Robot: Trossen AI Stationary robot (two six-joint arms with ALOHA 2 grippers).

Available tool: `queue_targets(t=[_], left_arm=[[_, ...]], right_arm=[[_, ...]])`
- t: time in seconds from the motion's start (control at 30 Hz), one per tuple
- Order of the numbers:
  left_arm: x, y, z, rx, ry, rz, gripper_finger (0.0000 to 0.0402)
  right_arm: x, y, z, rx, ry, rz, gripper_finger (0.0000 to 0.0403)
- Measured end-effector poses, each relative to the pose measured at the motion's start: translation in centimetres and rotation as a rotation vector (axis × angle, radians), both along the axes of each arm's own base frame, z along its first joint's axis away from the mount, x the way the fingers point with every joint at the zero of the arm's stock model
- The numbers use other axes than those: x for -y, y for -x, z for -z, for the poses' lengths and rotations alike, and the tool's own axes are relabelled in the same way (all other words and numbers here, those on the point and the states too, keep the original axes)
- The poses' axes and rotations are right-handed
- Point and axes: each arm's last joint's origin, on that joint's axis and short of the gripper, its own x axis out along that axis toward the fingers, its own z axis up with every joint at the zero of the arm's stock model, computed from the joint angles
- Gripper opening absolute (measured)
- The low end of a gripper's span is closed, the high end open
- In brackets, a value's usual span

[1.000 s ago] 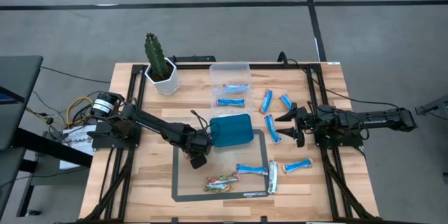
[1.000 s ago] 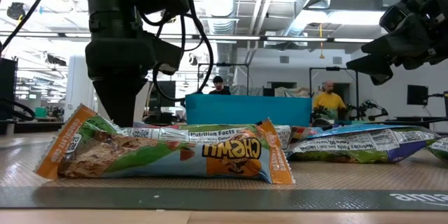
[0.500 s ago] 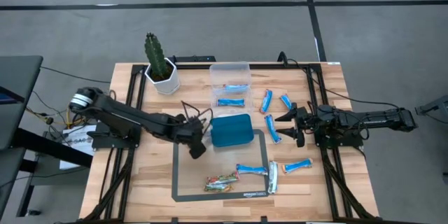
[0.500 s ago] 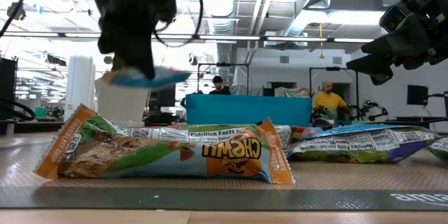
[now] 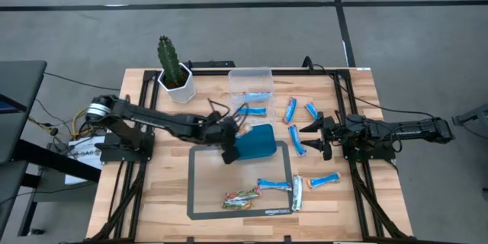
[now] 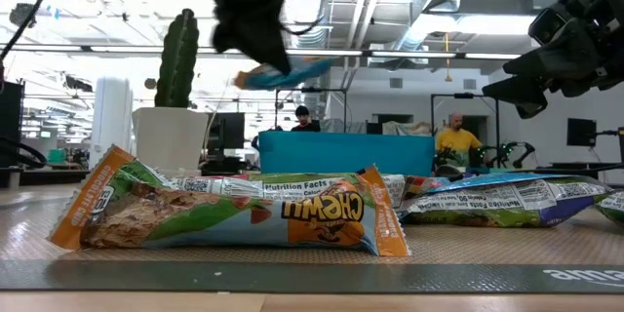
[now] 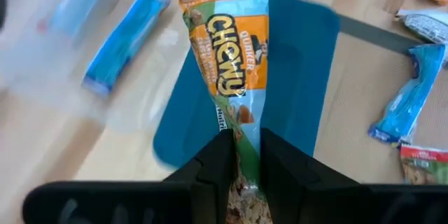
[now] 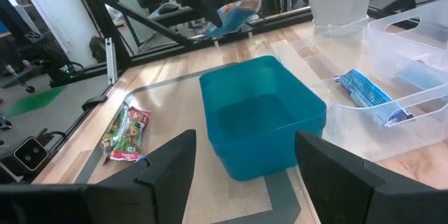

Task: Pick and place Granola Bars by type
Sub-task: Put the yellow granola bar into the top transparent bin, then put the red granola bar into the top transparent bin

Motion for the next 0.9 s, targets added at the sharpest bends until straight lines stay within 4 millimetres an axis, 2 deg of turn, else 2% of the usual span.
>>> queue_targets(t=[0.2, 0.4, 0.6, 0.9], left_arm=[[-0.6, -3.9, 0.4, -0.058, -0.012, 0.133, 0.0061], [-0.4, -6.3, 2.0, -0.164, -0.029, 0.283, 0.0061], [-0.4, -6.6, 2.4, -0.196, -0.059, 0.273, 0.0077], [-0.4, -6.4, 2.5, -0.21, -0.063, 0.254, 0.0157]], right_arm=[[0.0, 0.0, 0.0, 0.0, 0.0, 0.0, 0.0235], [0.0, 0.0, 0.0, 0.0, 0.0, 0.0, 0.0235], [0.0, 0.0, 0.0, 0.0, 0.0, 0.0, 0.0235], [0.0, 0.0, 0.0, 0.0, 0.0, 0.0, 0.0235]])
